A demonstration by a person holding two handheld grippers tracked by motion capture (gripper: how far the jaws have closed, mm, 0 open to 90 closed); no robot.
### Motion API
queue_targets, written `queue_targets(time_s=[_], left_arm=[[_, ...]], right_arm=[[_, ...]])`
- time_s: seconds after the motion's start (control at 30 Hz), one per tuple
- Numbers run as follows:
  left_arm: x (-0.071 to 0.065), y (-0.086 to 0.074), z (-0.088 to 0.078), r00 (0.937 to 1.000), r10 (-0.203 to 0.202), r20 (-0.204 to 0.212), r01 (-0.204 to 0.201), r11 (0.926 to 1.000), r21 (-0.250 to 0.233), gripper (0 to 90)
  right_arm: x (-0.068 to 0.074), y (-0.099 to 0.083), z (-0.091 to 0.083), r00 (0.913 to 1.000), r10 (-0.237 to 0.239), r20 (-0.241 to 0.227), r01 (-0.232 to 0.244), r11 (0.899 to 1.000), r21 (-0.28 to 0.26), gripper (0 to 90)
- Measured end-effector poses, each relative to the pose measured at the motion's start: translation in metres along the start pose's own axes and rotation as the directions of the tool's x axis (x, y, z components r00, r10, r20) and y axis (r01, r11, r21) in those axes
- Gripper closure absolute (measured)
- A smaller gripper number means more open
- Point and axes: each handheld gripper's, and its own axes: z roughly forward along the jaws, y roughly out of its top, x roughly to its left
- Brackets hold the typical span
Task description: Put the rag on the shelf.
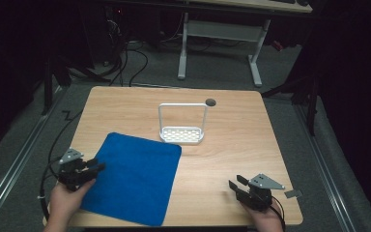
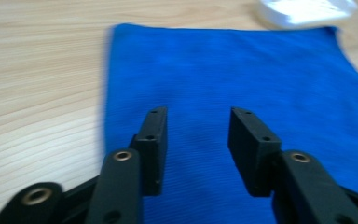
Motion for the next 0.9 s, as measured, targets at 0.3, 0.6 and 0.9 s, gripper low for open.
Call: queue_targets(time_s=[0.3, 0.6, 0.9], left_arm=[[-0.085, 0.004, 0.041, 0.9542, 0.184, 0.236, -0.222, 0.9645, 0.144, 83.9], [-0.121, -0.008, 0.066, 0.9128, 0.264, 0.312, -0.339, 0.9146, 0.22, 86.8], [-0.17, -0.009, 0.088, 0.8598, 0.271, 0.433, -0.375, 0.9109, 0.173, 83.6]], right_arm=[[0.003, 0.001, 0.001, 0.9996, 0.008, -0.027, -0.008, 1.0, 0.018, 61.6], [0.008, 0.002, 0.002, 0.9987, -0.027, -0.043, 0.028, 0.999, 0.028, 67.1], [0.018, 0.008, 0.012, 0.9952, -0.06, -0.077, 0.063, 0.997, 0.036, 71.6]])
